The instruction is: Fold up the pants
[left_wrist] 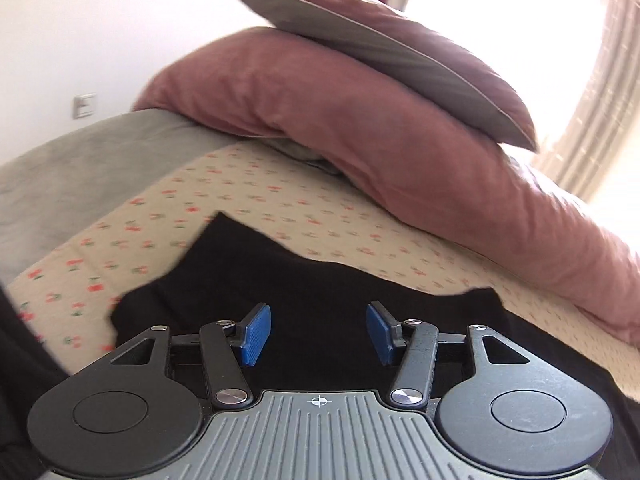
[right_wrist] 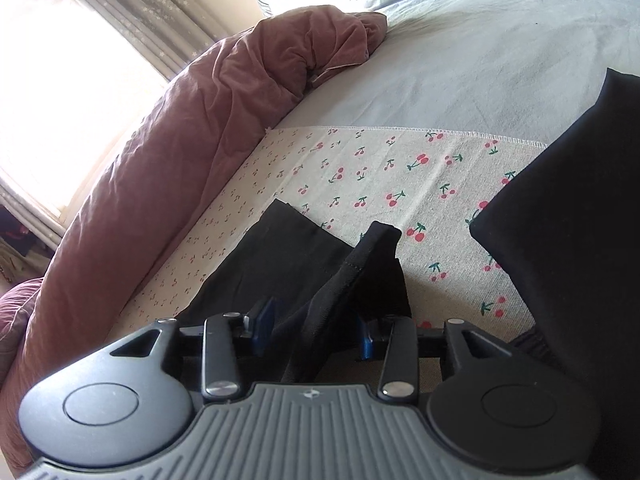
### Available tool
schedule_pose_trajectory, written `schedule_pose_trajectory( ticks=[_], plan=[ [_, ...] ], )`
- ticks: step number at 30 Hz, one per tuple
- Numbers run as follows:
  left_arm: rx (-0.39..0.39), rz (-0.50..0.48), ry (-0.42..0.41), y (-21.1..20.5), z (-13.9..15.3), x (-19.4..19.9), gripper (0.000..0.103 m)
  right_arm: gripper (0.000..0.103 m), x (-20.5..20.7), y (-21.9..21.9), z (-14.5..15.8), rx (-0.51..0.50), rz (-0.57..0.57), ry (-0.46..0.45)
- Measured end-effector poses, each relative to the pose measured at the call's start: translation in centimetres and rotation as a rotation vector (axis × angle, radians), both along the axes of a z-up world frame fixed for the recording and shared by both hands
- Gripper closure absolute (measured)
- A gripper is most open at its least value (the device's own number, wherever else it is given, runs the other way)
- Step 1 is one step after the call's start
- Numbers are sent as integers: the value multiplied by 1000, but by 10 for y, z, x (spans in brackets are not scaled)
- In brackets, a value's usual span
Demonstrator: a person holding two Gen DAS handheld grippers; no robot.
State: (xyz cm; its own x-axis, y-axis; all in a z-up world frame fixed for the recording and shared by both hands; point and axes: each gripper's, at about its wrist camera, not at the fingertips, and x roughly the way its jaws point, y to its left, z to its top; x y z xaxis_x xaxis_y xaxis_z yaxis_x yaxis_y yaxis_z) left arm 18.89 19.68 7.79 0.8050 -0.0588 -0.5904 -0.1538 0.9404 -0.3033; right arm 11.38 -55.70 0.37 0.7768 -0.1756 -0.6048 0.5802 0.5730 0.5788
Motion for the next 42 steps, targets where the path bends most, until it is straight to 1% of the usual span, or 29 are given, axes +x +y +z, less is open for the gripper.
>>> schedule_pose_trajectory(
  ticks=[1, 2, 6, 7, 8, 9, 11, 13, 14, 15, 16, 18, 19, 20, 21, 23, 25, 27, 28, 29, 30, 31, 32, 33, 34, 35, 37, 40, 42],
  plan=[
    [14, -51, 4, -17, -2, 12, 51, 75, 3, 1, 3, -25, 9, 1],
    [39, -93, 3, -34, -3, 25, 51, 103, 5, 3, 7, -67, 17, 6],
    [126, -284, 10, -102, -16, 83, 52, 103, 2, 34, 42, -373, 76, -45],
    [142, -304, 16, -116, -20, 95, 52, 102, -1, 44, 49, -438, 81, -59],
    [164, -323, 27, -132, -26, 109, 53, 102, -2, 49, 52, -466, 80, -58],
    [184, -348, 33, -147, -32, 119, 53, 95, 0, 49, 51, -459, 67, -20],
    [220, -386, 43, -169, -42, 136, 51, 86, 6, 31, 34, -365, 42, 98],
    [276, -409, 67, -184, -52, 150, 49, 84, 2, 6, 7, -218, 11, 186],
    [294, -410, 73, -189, -55, 155, 49, 83, -2, -2, 2, -176, 17, 177],
    [307, -403, 75, -192, -58, 159, 50, 71, -6, -5, 4, -176, 37, 163],
    [307, -399, 73, -193, -60, 161, 51, 63, -5, -4, 12, -230, 50, 195],
    [293, -397, 62, -194, -65, 165, 54, 32, -3, 1, 32, -402, 50, 218],
    [295, -388, 63, -195, -67, 165, 56, 29, 0, 3, 42, -476, 50, 213],
    [309, -379, 65, -197, -70, 166, 69, 28, 5, 2, 49, -515, 63, 203],
    [335, -368, 61, -198, -73, 168, 87, 28, 15, -3, 51, -504, 93, 197],
    [347, -349, 51, -196, -75, 168, 98, 29, 38, -15, 46, -412, 164, 178],
    [303, -339, 28, -190, -76, 168, 102, 29, 73, -31, 28, -316, 219, 189],
    [261, -325, 5, -184, -76, 170, 103, 31, 106, -37, 14, -310, 249, 248],
    [236, -313, -9, -181, -78, 170, 103, 31, 119, -39, 8, -300, 260, 256],
    [214, -303, -24, -178, -80, 168, 103, 33, 130, -41, 2, -270, 275, 256],
    [180, -290, -48, -174, -83, 166, 103, 47, 141, -39, -3, -238, 297, 251],
    [155, -283, -67, -171, -86, 162, 103, 60, 150, -33, -5, -264, 331, 263],
    [143, -284, -70, -169, -86, 162, 103, 91, 160, -21, -4, -353, 376, 323],
    [144, -285, -65, -167, -82, 165, 103, 96, 166, -11, -2, -422, 418, 360],
    [130, -278, -83, -164, -75, 167, 103, 96, 170, 0, 2, -491, 448, 391],
    [89, -269, -106, -159, -69, 167, 103, 97, 172, 6, 5, -546, 452, 401],
    [16, -248, -118, -153, -63, 169, 103, 97, 170, 19, 19, -653, 408, 366],
    [12, -201, -125, -155, -66, 172, 103, 97, 165, 38, 40, -744, 310, 280],
    [-21, -176, -100, -152, -76, 180, 103, 97, 169, 42, 40, -752, 281, 287]
  ],
)
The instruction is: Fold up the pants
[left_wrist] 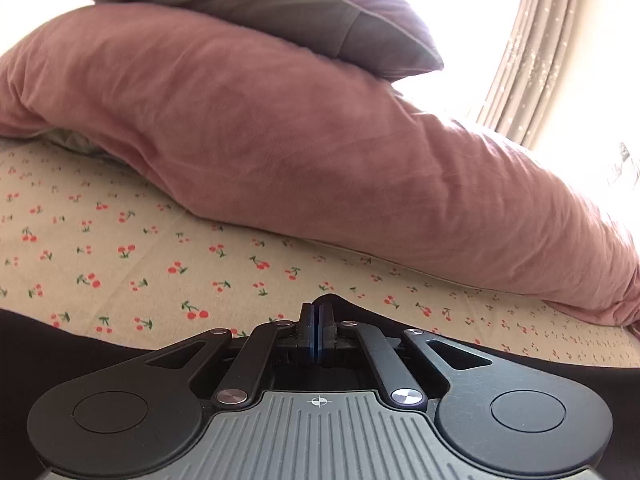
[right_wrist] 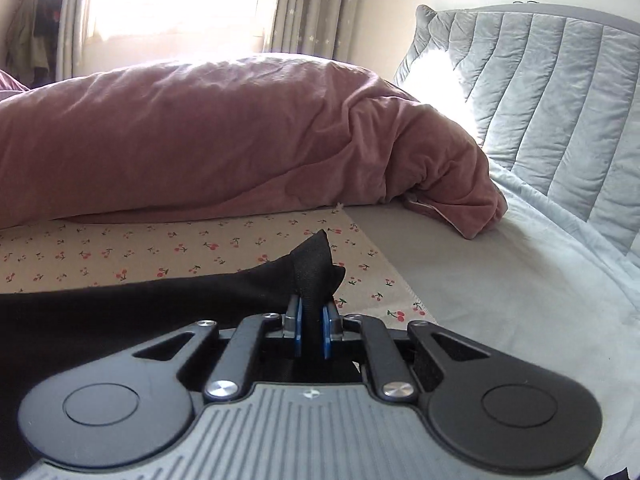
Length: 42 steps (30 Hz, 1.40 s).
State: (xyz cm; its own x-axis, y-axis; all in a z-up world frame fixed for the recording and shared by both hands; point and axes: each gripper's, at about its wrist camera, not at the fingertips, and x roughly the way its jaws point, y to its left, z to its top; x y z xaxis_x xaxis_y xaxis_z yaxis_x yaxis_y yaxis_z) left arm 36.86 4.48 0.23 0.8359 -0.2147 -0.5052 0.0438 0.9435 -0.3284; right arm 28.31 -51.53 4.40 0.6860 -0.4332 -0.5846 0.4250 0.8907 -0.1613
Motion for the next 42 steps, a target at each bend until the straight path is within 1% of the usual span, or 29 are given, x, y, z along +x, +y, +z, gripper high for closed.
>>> schedule_pose_trajectory(
  ticks=[2, 3, 5, 6, 7, 9, 11, 13, 14, 16, 17, 18, 20, 22, 24, 25, 27, 28, 29, 30, 32, 33, 35, 36, 37, 38, 39, 41, 42],
  plan=[
    [-21, 25, 14, 2, -8, 4, 103, 96, 10, -5, -18, -14, -28, 97],
    [-13, 41, 17, 2, -11, 6, 103, 96, 14, -11, -29, -3, -54, 136],
    [13, 37, 11, 1, -14, 5, 103, 96, 16, -21, -42, 14, -113, 168],
    [17, 22, 20, 0, -15, 6, 102, 86, 14, -25, -45, 23, -130, 170],
    [20, 14, 29, 0, -16, 7, 101, 81, 11, -28, -46, 17, -145, 158],
    [16, 23, 35, 2, -16, 6, 97, 56, 8, -31, -42, -14, -166, 165],
    [7, 50, 44, 6, -11, 3, 93, 49, -2, -31, -33, -65, -193, 158],
    [-8, 106, 26, 15, -2, -7, 93, 49, -21, -28, -14, -125, -175, 96],
    [-3, 127, 8, 19, 4, -14, 92, 49, -31, -25, -6, -117, -163, 69],
    [14, 165, -13, 25, 16, -30, 89, 49, -52, -16, 12, -41, -126, 32],
    [5, 191, -4, 30, 21, -40, 83, 49, -60, -11, 17, 0, -99, 31],
    [-15, 206, 6, 35, 24, -49, 76, 49, -69, -1, 22, 62, -51, 39],
    [-42, 207, 26, 43, 29, -69, 66, 47, -81, 18, 26, 138, 29, 63],
    [6, 208, 53, 47, 32, -91, 65, 42, -90, 46, 24, 205, 93, 79],
    [64, 220, 87, 58, 33, -111, 65, 41, -93, 71, 16, 264, 150, 101],
    [71, 239, 106, 66, 33, -117, 66, 41, -91, 88, 9, 290, 184, 132],
    [66, 321, 149, 91, 36, -126, 66, 41, -88, 110, -7, 335, 210, 204],
    [54, 340, 170, 104, 37, -131, 66, 41, -86, 118, -16, 336, 209, 251],
    [51, 342, 184, 118, 38, -137, 65, 40, -86, 124, -21, 303, 206, 276],
    [67, 348, 191, 131, 39, -144, 65, 30, -90, 128, -22, 247, 199, 281],
    [117, 406, 212, 158, 39, -161, 65, 22, -96, 117, -22, 219, 107, 297],
    [117, 436, 219, 174, 37, -172, 65, 21, -102, 104, -22, 233, 37, 293],
    [69, 445, 244, 201, 28, -187, 65, 21, -119, 82, -18, 276, -146, 268],
    [28, 426, 242, 211, 25, -193, 65, 21, -128, 77, -15, 312, -214, 241],
    [-3, 408, 232, 217, 23, -199, 66, 22, -134, 76, -13, 330, -247, 229],
    [-10, 406, 222, 218, 24, -202, 66, 22, -138, 82, -12, 318, -248, 231],
    [3, 416, 209, 213, 27, -206, 65, 22, -141, 91, -12, 291, -217, 226],
    [64, 449, 173, 198, 36, -213, 66, 22, -145, 106, -16, 276, -134, 200],
    [90, 464, 154, 187, 42, -217, 66, 23, -143, 112, -17, 268, -104, 226]
  ],
)
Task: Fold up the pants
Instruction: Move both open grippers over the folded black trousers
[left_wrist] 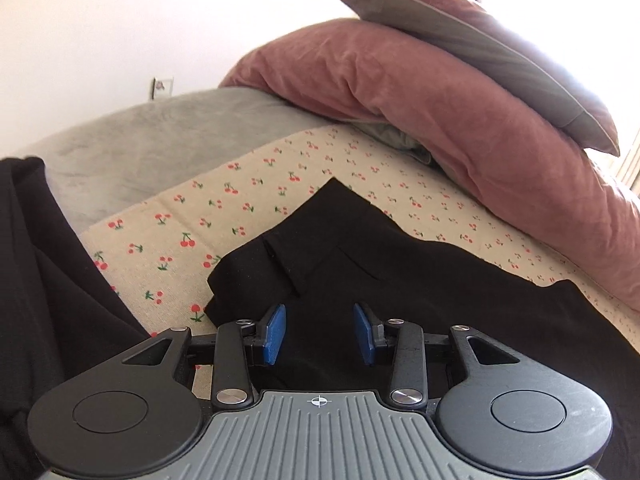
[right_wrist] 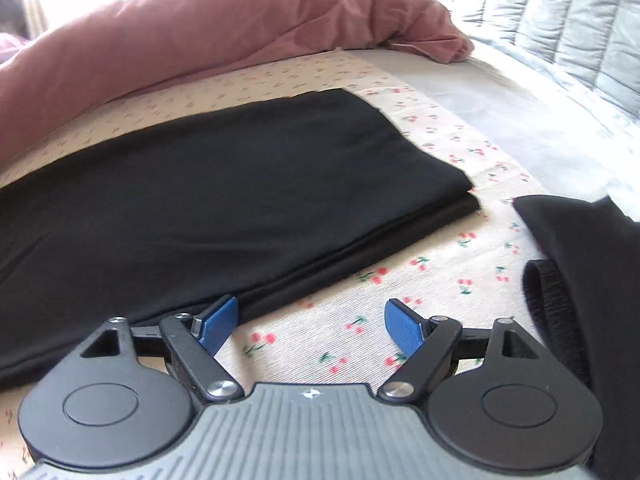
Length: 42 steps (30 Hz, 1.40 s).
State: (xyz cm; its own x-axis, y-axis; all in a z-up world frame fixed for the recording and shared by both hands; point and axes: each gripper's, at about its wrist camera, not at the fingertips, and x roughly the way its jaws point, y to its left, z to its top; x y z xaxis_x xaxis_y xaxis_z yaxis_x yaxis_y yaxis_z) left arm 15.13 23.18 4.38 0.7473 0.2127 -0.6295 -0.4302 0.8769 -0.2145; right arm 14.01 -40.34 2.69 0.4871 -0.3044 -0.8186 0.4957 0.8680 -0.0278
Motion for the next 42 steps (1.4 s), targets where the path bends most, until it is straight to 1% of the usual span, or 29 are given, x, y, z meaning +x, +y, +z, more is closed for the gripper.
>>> schedule_pose_trajectory(
  ticks=[1, 2, 3, 5, 6, 8, 10, 11, 13, 15, 17, 18, 20, 22, 25, 26, 29, 33, 34, 36, 39, 40, 42],
  plan=[
    [21, -9, -12, -11, 6, -3, 64, 23, 1, 5, 3, -20, 9, 1],
    [39, -43, -29, -21, 12, -6, 60, 23, 1, 9, 10, -45, 17, -29],
    [58, -81, -48, -32, 18, -10, 54, 23, 0, 15, 16, -43, 34, -64],
    [122, -124, -79, -55, 25, -16, 46, 23, 0, 26, 25, 1, 83, -122],
    [151, -142, -86, -65, 25, -18, 46, 23, 3, 35, 28, 22, 117, -147],
    [183, -180, -58, -82, 20, -16, 46, 22, 10, 51, 32, 44, 180, -173],
    [190, -201, -4, -90, 10, -10, 45, 21, 20, 65, 31, 92, 267, -195],
    [186, -207, 22, -91, 5, -7, 45, 21, 23, 71, 30, 103, 291, -192],
    [165, -221, 61, -89, -5, 0, 45, 21, 29, 85, 25, 94, 322, -153],
    [146, -203, 95, -84, -13, 2, 45, 21, 33, 81, 13, 81, 320, -88],
    [112, -179, 135, -78, -19, 3, 46, 20, 32, 68, 3, 54, 277, -37],
    [100, -179, 143, -76, -21, 3, 45, 15, 30, 56, 0, 40, 252, -47],
    [121, -177, 143, -77, -21, 1, 45, 13, 28, 32, -3, 29, 182, -47],
    [144, -175, 147, -79, -20, 0, 45, 12, 22, 7, -7, 26, 88, -52],
    [117, -185, 143, -79, -18, 0, 45, 13, 14, -19, -7, 4, -1, -59],
    [116, -189, 142, -80, -17, 0, 45, 13, 10, -25, -8, 10, -21, -66],
    [118, -200, 145, -83, -17, 1, 43, 13, 2, -38, -8, -14, -97, -62],
    [105, -197, 168, -78, -21, 4, 42, 14, -10, -53, -6, 3, -168, -91],
    [97, -190, 175, -75, -22, 5, 42, 14, -13, -58, -6, 20, -189, -108],
    [72, -179, 176, -70, -22, 6, 42, 14, -22, -76, -4, 91, -236, -167],
    [38, -181, 151, -68, -14, 1, 41, 15, -39, -103, -2, 249, -328, -290],
    [31, -195, 140, -71, -11, -1, 40, 15, -50, -116, -2, 328, -371, -354],
    [29, -229, 124, -77, -8, -3, 38, 20, -59, -136, -6, 430, -436, -436]
  ],
)
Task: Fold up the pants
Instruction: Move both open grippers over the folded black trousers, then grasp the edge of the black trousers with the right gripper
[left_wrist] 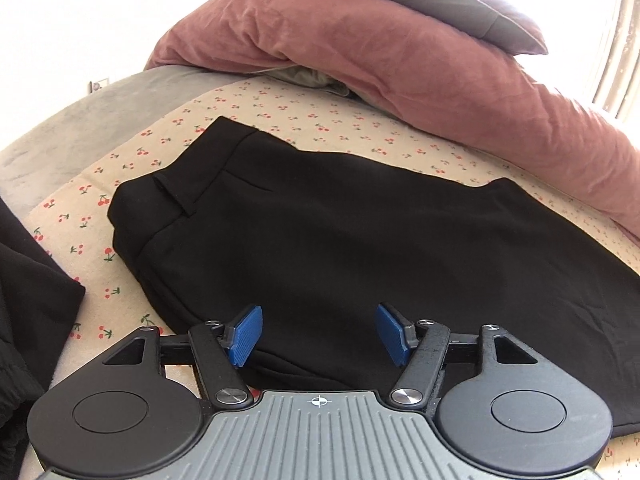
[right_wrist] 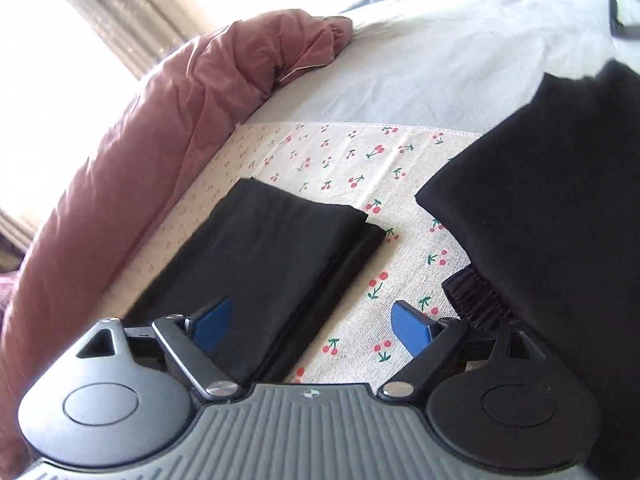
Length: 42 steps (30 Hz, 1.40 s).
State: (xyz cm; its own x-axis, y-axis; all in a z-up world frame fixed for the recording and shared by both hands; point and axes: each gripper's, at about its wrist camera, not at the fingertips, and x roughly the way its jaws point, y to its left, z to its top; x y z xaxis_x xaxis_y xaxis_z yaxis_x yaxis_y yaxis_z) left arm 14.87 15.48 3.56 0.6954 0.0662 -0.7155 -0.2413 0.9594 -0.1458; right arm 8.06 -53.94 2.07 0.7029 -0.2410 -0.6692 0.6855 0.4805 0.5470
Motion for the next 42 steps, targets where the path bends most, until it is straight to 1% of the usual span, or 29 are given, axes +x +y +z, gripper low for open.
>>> schedule_pose_trajectory(
  ticks=[1, 3, 7, 9, 12, 14, 16, 17, 18, 19, 21, 22, 24, 26, 30, 34, 36, 39, 40, 41, 42],
  plan=[
    [2, -15, 0, -4, 0, 0, 38, 22, -5, -4, -1, 29, -22, -26],
    [3, -27, 8, -10, -3, 2, 38, 28, -9, -7, -5, 52, -48, -52],
    [-29, -56, 16, -15, -8, 4, 38, 29, -2, -7, -11, 79, -43, -94],
    [-30, -61, 26, -16, -10, 4, 38, 29, 3, -7, -14, 88, -60, -94],
    [-36, -53, 51, -15, -15, 7, 38, 30, 14, -12, -16, 67, -70, -85],
    [-33, -43, 54, -14, -17, 8, 38, 32, 18, -14, -16, 60, -77, -82],
    [-23, -40, 58, -15, -17, 9, 38, 42, 25, -19, -17, 32, -68, -59],
    [-20, -40, 59, -16, -17, 9, 38, 51, 29, -20, -17, 19, -62, -45],
    [-15, -40, 59, -16, -17, 9, 38, 57, 30, -22, -18, 13, -62, -39],
    [-10, -41, 59, -17, -17, 9, 38, 60, 30, -24, -21, 12, -69, -43],
    [-10, -40, 60, -17, -17, 9, 36, 81, 27, -27, -25, 24, -88, -45],
    [-13, -38, 60, -17, -17, 9, 36, 83, 25, -28, -26, 32, -90, -49],
    [-24, -38, 59, -16, -16, 9, 35, 96, 22, -28, -26, 45, -81, -64],
    [-37, -39, 59, -14, -15, 8, 35, 98, 23, -25, -21, 34, -82, -68],
    [-77, -28, 60, -9, -13, 8, 35, 99, 33, -4, 0, -91, -46, -49],
    [-114, -17, 62, -5, -12, 8, 35, 99, 48, 30, 30, -277, 34, -25],
    [-131, -10, 62, -4, -11, 8, 35, 99, 59, 58, 48, -384, 100, -33],
    [-153, -5, 63, -3, -11, 8, 35, 99, 83, 126, 75, -577, 276, -66],
    [-157, -4, 63, -3, -11, 8, 35, 99, 93, 163, 81, -673, 378, -71],
    [-162, -2, 63, -2, -11, 8, 35, 99, 99, 192, 82, -735, 457, -74],
    [-167, -1, 62, -1, -11, 8, 35, 99, 105, 231, 79, -799, 572, -75]
  ],
)
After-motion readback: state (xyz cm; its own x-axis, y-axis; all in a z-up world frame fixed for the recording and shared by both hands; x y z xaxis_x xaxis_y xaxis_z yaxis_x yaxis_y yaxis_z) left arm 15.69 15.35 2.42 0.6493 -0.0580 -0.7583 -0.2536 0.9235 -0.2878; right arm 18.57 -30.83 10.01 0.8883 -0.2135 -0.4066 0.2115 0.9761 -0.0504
